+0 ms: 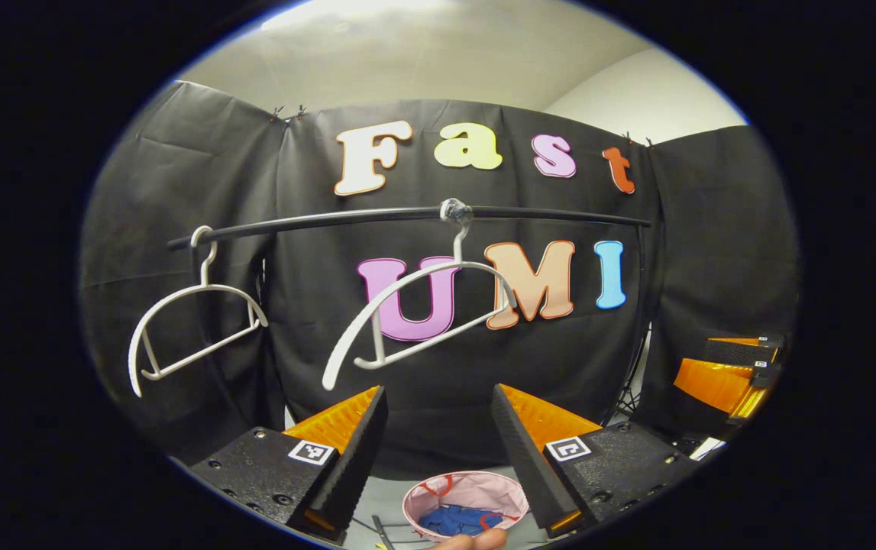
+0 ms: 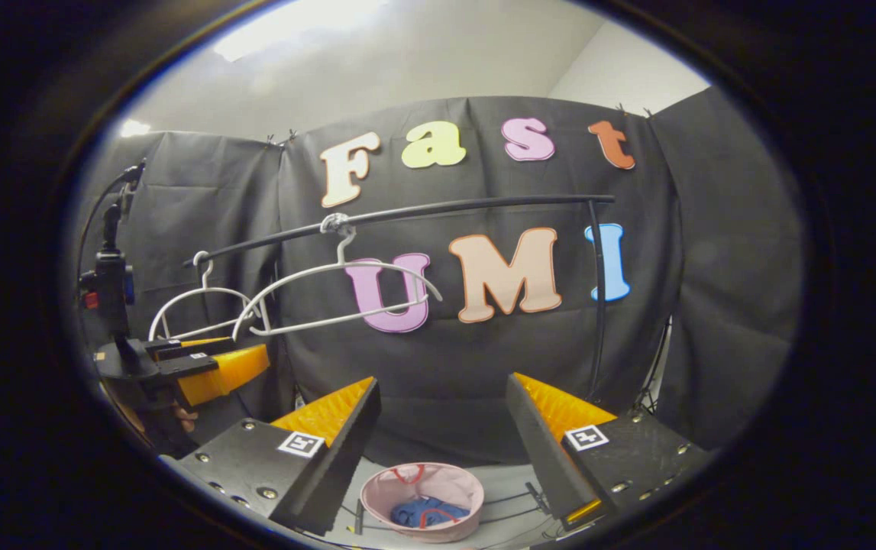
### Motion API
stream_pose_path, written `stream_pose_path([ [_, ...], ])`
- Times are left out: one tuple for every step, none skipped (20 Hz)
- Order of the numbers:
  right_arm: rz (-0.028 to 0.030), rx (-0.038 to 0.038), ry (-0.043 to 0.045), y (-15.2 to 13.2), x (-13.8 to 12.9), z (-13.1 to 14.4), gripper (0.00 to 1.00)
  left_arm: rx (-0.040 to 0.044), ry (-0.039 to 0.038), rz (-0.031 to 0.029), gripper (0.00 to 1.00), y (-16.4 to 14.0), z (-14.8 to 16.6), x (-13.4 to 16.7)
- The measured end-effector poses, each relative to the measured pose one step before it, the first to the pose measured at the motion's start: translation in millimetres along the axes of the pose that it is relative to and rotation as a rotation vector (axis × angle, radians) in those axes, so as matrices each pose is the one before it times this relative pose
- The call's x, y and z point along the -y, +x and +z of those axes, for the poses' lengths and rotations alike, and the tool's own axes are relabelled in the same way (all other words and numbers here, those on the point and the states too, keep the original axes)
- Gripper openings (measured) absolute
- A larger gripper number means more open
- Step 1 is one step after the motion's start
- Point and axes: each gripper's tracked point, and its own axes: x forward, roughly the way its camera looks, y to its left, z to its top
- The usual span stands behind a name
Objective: Grasp the clothes on the hanger with both hands and then place them into the laundry hamper below.
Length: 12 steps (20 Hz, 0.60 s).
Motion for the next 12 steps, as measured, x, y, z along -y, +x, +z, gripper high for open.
stream_pose_path([
  [-0.00004,0.00477,0.00198,-0.03,1.68,2.19,0.99,0.00579,-0.00178,-0.00546,0.87,2.54,2.14,3.96],
  [-0.00395,0.00324,-0.00129,1.23,4.23,2.25,0.99,0.00807,-0.00146,-0.01197,0.86,2.13,2.67,5.11],
  [-0.01063,0.00058,-0.00373,1.0,5.12,0.34,0.99,0.00927,0.00114,-0.01418,0.87,1.9,1.96,6.03],
  [-0.01428,-0.00096,-0.00363,0.84,5.26,0.58,0.99,0.00611,0.00608,-0.0136,0.87,2.38,1.42,4.68],
  [-0.01231,-0.00074,-0.00252,0.75,4.03,-0.2,0.99,0.00799,0.00551,-0.01594,0.87,1.57,0.86,5.08],
  [-0.00875,0.00088,-0.00154,1.09,2.77,0.64,0.99,0.0058,0.00041,-0.01279,0.86,2.68,0.34,3.7],
  [-0.00588,0.00136,-0.00035,1.9,1.49,0.89,0.99,0.00171,-0.0028,-0.01294,0.86,2.14,-0.34,4.18],
  [-0.00415,0.00465,0.00139,1.55,1.4,1.53,0.99,-0.00299,-0.00586,-0.01267,0.87,3.41,-1.25,3.14],
  [-0.00312,0.00635,0.00068,1.97,0.63,1.56,0.99,-0.00231,-0.00833,-0.00921,0.87,4.6,-0.23,2.11],
  [-0.00058,0.00443,-0.00108,1.15,0.16,1.48,0.99,-0.00352,-0.00666,-0.00362,0.86,3.54,-1.32,0.95],
  [-0.00249,0.00255,-0.00146,1.81,0.15,-0.05,0.99,-0.00749,-0.00334,0.00149,0.87,3.56,-1.24,-0.61],
  [-0.00731,0.00106,0.00037,1.7,0.92,-0.35,0.99,0.0003,-0.00392,-0.00373,0.86,3.12,-0.42,0.82],
])
